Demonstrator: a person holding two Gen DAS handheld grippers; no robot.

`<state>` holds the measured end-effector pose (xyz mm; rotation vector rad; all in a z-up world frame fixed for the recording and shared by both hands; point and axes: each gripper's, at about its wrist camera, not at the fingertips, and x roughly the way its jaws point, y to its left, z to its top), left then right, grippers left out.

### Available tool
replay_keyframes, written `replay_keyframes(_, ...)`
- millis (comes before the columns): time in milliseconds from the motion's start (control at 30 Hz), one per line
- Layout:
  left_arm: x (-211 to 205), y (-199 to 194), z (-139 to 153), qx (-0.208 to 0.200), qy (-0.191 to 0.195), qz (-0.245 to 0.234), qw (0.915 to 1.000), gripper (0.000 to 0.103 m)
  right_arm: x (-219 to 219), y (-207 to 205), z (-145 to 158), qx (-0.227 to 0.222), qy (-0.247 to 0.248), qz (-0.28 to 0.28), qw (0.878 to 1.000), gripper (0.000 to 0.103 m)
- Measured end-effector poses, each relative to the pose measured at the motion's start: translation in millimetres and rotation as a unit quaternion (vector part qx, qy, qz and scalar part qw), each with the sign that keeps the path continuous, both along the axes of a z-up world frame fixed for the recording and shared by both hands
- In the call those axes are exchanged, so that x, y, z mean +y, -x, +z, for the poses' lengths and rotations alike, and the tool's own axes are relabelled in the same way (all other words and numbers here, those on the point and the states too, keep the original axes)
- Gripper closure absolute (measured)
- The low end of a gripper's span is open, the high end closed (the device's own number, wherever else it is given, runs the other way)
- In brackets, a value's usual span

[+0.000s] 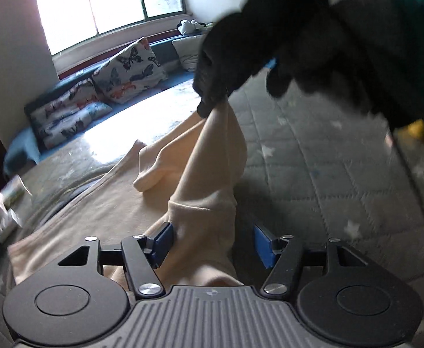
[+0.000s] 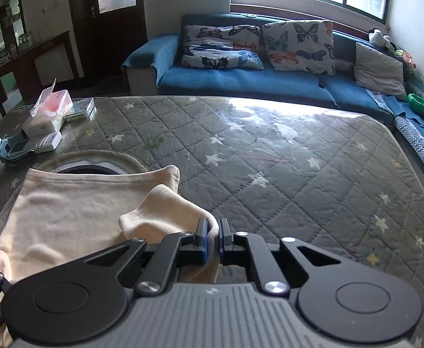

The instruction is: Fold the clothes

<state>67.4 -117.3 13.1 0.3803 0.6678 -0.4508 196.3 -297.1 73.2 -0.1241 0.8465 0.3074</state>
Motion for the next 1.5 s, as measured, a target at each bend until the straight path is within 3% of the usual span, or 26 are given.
replay_keyframes(167, -6, 4, -13, -0.004, -0.028, -0.007, 0.9996, 0.041, -12, 11, 1, -0.002, -0.002, -0.012, 1.0, 0.097)
replay_keyframes(200, -4, 4, -14, -0.001, -0.022, -0.005, 0.9998, 0.045, -15, 14, 1, -0.001, -0.002, -0.014, 1.0, 0.097)
replay_keyframes(333, 2, 5, -12, 0.02, -0.012, -0.011, 0.9997, 0.085, -23, 26, -1, 0.0, -0.002, -0.018, 1.0, 0.097)
replay_keyframes(433, 9, 10, -8, 0.031, -0.001, -0.027, 0.9991, 0.09, -30, 35, -1, 0.001, -0.002, -0.021, 1.0, 0.097)
replay_keyframes(600, 34, 35, 15, 0.047, 0.06, -0.073, 0.9945, 0.09, -40, 51, -3, 0.005, -0.001, -0.025, 1.0, 0.096)
replay_keyframes(733, 43, 57, 14, 0.056, 0.039, -0.112, 0.9913, 0.089, -47, 70, -5, 0.012, 0.025, -0.023, 0.999, 0.092)
replay_keyframes(867, 47, 63, 7, 0.064, 0.014, -0.125, 0.99, 0.084, -59, 76, -3, 0.012, 0.016, -0.03, 0.999, 0.089)
replay_keyframes(967, 50, 65, 18, 0.057, 0.037, -0.128, 0.9894, 0.079, -60, 73, -3, 0.014, -0.001, -0.026, 1.0, 0.086)
replay_keyframes(1033, 52, 65, 25, 0.052, 0.052, -0.129, 0.9889, 0.065, -56, 70, -6, 0.015, -0.005, -0.015, 1.0, 0.081)
replay_keyframes(1067, 52, 65, 28, 0.046, 0.058, -0.127, 0.9892, 0.064, -52, 68, -8, 0.016, -0.006, -0.009, 1.0, 0.073)
replay_keyframes(1133, 52, 62, 32, 0.042, 0.076, -0.122, 0.9888, 0.064, -43, 62, -13, 0.019, -0.006, -0.001, 1.0, 0.069)
replay_keyframes(1433, 29, 28, 8, 0.083, 0.114, -0.087, 0.9862, 0.064, -23, 29, -53, 0.052, -0.015, -0.015, 0.998, 0.073)
replay_keyframes(1500, 28, 29, 3, 0.092, 0.115, -0.088, 0.9852, 0.064, -20, 30, -53, 0.051, -0.011, -0.004, 0.999, 0.097)
